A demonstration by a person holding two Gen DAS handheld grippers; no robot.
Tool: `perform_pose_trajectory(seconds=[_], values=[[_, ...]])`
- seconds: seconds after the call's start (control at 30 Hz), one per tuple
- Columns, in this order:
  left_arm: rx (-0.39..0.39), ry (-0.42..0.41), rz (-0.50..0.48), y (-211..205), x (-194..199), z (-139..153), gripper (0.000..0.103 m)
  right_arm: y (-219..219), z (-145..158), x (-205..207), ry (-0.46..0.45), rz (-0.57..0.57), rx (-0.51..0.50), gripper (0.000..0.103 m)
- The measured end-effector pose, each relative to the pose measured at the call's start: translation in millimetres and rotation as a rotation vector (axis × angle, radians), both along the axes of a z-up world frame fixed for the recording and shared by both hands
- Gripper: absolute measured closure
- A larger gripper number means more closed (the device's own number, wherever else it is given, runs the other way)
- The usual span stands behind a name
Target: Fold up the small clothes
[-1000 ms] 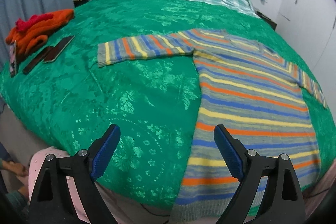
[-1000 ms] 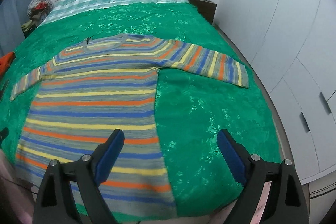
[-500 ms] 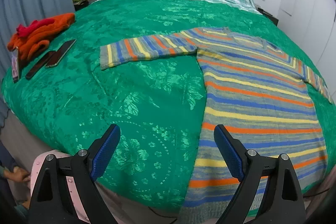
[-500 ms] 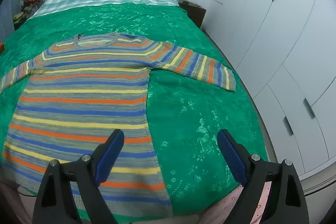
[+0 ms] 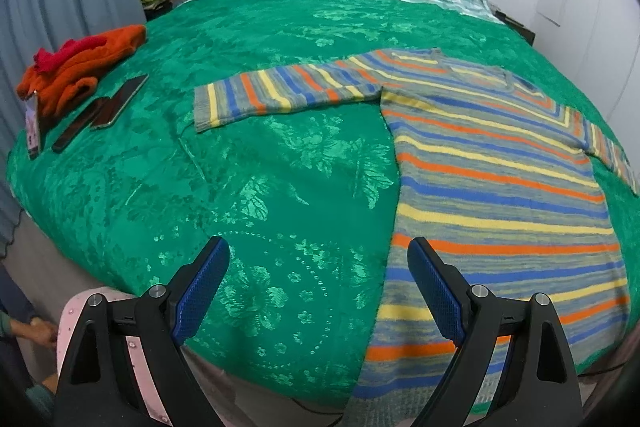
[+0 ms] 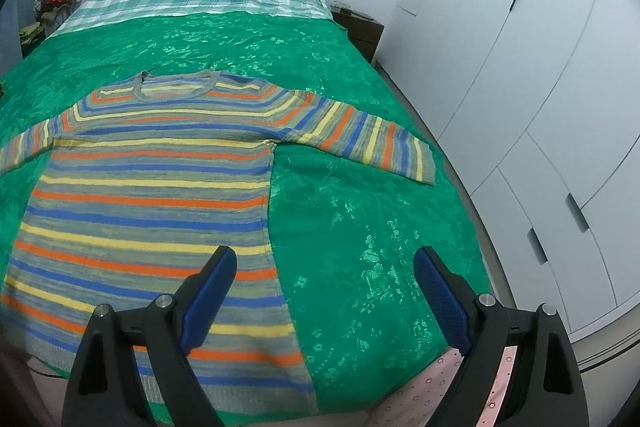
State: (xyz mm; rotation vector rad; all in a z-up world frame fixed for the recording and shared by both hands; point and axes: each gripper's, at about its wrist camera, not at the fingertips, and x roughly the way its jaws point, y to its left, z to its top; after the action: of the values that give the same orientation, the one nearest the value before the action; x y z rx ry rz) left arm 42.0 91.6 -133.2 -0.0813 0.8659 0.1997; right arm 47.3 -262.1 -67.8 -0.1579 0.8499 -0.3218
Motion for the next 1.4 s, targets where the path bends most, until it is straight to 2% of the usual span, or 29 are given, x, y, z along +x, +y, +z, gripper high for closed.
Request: perform_pose_trajectory(seconds=[0.53,1.07,1.17,1.23,1.3,1.33,1.4], values=[[-0.001,0.000,0.011,2.3,-0.7,1.9,0.011,3.9,4.5,-3.4,-0.009,0.005,-0.016,0.014],[0.000,0.009,0.017,4.3,0.7,0.6,0.011,-6.0,-4.6,1.3,0.005,-0.005,-0.009,0.014],[0.000,0.014,0.020,5.5,1.0,-1.0,0.011,-22.6,-10.8,13.4,0.008,0.039,0.079,0.014],[-0.001,0.017,0.025,6.7,1.5,-1.6,0.011,-57.9,-13.4,30.0,-0.024,0.065,0.211,0.014],[-0.005,0.018,0.034,8.9,1.6,-2.0,0.011,-114.7,-12.5,46.8,-0.111,0.067,0.390,0.014],[-0.009,0.019,0.041,10.3,1.9,-2.4,0.011,-156.4,-13.0,57.1,-0.166,0.030,0.480,0.014],[-0.016,0.025,0.050,12.0,3.2,-3.9,0.011,-221.0,-20.5,77.6,-0.188,-0.075,0.566,0.014]])
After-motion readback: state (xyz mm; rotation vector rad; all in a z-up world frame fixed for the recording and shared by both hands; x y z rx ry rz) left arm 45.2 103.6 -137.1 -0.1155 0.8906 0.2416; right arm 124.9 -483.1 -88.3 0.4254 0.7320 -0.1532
